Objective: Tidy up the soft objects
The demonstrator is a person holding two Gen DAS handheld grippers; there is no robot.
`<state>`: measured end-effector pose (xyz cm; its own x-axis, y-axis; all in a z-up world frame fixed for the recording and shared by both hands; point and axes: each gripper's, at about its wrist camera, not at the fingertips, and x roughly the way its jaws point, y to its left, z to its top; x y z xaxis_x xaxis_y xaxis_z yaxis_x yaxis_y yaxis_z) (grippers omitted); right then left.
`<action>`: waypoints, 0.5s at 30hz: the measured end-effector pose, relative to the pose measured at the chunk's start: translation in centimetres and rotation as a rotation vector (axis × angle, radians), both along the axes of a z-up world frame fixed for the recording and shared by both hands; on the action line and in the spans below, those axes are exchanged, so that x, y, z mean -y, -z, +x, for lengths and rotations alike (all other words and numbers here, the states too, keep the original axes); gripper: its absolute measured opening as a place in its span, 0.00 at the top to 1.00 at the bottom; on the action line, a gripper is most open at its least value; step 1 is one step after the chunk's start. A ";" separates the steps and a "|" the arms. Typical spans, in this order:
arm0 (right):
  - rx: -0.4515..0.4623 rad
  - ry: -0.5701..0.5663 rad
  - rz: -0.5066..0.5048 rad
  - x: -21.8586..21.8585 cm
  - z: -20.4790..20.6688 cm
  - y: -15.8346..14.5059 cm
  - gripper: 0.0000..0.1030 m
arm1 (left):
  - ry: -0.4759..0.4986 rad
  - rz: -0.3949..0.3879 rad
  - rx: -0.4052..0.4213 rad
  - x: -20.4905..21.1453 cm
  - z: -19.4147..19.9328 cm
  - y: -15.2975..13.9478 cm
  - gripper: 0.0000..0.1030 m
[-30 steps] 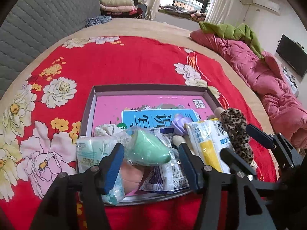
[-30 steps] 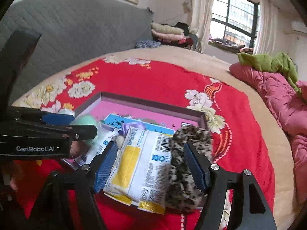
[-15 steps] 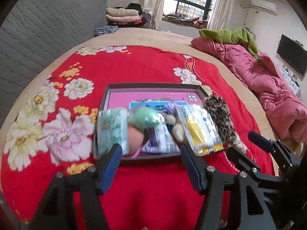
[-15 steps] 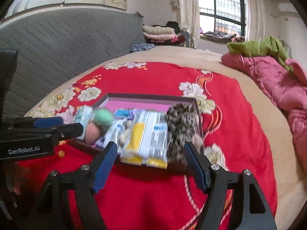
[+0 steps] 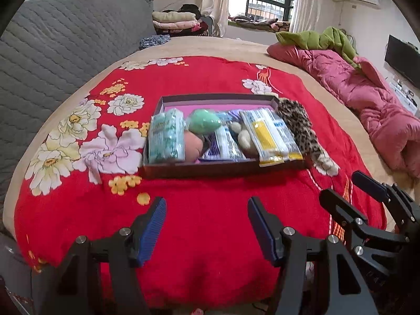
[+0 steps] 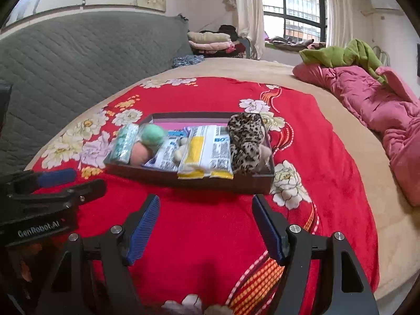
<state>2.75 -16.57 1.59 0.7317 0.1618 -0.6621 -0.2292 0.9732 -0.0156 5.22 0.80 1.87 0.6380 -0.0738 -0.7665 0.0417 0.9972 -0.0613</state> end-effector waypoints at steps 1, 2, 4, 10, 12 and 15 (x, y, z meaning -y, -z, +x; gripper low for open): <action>-0.001 0.001 -0.006 -0.2 -0.4 0.0 0.28 | -0.001 -0.005 -0.004 0.0 -0.2 0.1 0.38; 0.001 0.005 -0.011 -0.3 -0.5 0.0 0.28 | -0.002 -0.009 -0.008 0.1 -0.5 0.1 0.38; 0.002 0.023 0.000 -0.3 -1.3 0.0 0.28 | -0.001 -0.006 -0.011 0.2 -0.9 0.1 0.38; 0.018 0.035 0.004 -0.2 -2.3 -0.4 0.28 | -0.028 -0.015 0.002 -0.4 -1.8 -0.3 0.38; 0.024 0.033 0.006 -0.3 -2.6 -0.5 0.28 | -0.038 -0.015 0.005 -0.7 -2.0 -0.3 0.38; 0.018 0.019 0.006 -0.5 -2.9 -0.4 0.28 | -0.040 -0.006 0.001 -0.6 -2.2 -0.1 0.38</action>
